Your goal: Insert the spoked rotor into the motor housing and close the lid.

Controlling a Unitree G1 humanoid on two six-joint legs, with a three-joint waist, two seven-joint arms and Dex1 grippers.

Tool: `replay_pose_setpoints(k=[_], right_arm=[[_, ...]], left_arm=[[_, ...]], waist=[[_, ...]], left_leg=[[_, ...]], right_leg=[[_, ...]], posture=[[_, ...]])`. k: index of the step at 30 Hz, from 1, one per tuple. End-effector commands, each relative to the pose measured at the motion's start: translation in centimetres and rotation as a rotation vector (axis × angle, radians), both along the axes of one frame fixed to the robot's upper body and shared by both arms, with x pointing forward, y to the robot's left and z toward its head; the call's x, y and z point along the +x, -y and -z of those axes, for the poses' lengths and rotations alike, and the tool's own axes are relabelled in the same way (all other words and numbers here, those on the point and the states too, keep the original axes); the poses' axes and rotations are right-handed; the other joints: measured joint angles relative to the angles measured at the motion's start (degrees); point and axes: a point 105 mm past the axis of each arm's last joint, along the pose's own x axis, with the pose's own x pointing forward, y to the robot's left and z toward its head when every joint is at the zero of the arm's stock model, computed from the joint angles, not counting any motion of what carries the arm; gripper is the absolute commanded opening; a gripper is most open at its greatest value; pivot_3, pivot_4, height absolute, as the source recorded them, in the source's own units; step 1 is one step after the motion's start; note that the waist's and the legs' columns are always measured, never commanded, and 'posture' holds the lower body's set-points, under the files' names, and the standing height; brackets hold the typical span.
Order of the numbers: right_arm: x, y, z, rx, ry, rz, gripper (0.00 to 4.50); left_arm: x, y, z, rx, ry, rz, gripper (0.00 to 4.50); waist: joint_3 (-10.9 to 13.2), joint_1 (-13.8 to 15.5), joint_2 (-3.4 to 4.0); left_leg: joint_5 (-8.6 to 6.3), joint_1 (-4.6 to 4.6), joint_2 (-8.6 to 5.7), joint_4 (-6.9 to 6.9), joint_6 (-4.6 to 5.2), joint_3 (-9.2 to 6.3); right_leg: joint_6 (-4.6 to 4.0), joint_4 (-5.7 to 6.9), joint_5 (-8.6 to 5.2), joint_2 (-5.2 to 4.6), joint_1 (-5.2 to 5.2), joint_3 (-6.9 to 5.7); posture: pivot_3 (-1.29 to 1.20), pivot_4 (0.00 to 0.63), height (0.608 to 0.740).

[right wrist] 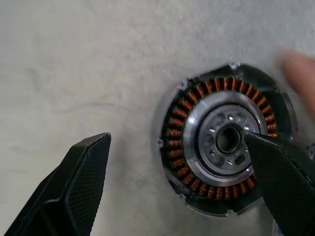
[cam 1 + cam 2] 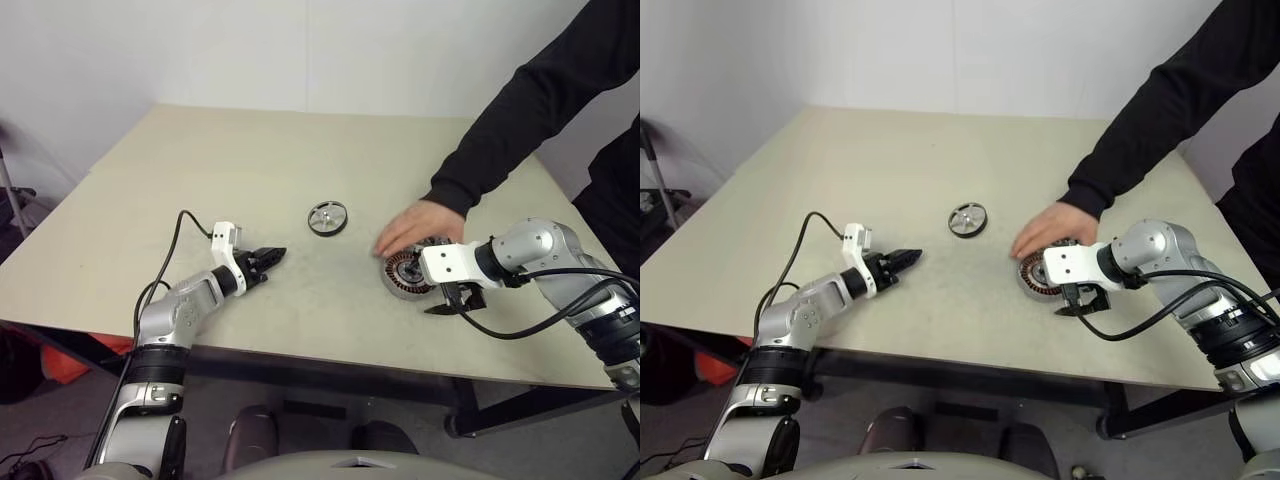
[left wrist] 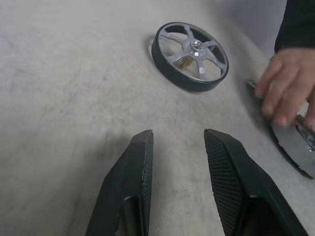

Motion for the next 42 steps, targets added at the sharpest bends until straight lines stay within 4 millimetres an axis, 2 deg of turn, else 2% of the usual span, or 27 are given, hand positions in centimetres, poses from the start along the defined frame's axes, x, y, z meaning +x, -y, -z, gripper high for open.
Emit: replay_pose_setpoints(k=[1,12,20,28,42], right_arm=[[0.8,-0.3,-1.4,0.008,0.060,-0.015,4.47],[0.9,-0.4,-2.3,0.039,0.098,0.006,4.47],[0.7,-1.4,-2.2,0.077,0.107,0.024,4.47],[1.4,-1.3,-2.7,0.097,0.145,0.081,4.47],[1.3,-2.8,-3.0,0.138,0.157,0.080,4.47]], left_arm=[[0.4,-0.5,-1.5,0.008,0.066,-0.018,1.76],[0.6,-0.5,-1.6,0.017,0.067,-0.015,1.76],[0.9,-0.7,-1.8,0.024,0.073,-0.012,1.76],[0.6,-1.1,-1.7,0.028,0.074,-0.018,1.76],[0.6,-1.7,-1.9,0.034,0.076,-0.030,1.76]], waist=[[0.0,0.0,0.00],[0.0,0.1,0.00],[0.0,0.2,0.00],[0.0,0.1,0.00],[0.0,0.0,0.00]], left_leg=[[0.00,-0.02,0.00,0.00,0.01,0.00],[0.00,-0.01,0.00,0.00,0.00,0.00],[-0.05,-0.04,-0.01,0.00,0.08,-0.01],[-0.01,0.00,0.01,0.00,0.02,-0.01],[-0.01,0.00,0.00,-0.01,0.01,-0.01]], right_leg=[[0.00,0.00,0.00,0.00,-0.01,-0.01],[0.00,0.00,0.00,0.00,-0.01,-0.01],[0.00,-0.06,0.00,-0.01,0.02,-0.02],[0.00,-0.02,0.00,0.00,0.02,-0.01],[0.00,-0.03,0.00,0.00,0.01,-0.01]], posture=[[0.00,0.000,0.740],[0.00,0.000,0.740],[0.00,0.000,0.740],[0.00,0.000,0.740],[0.00,0.000,0.740]])
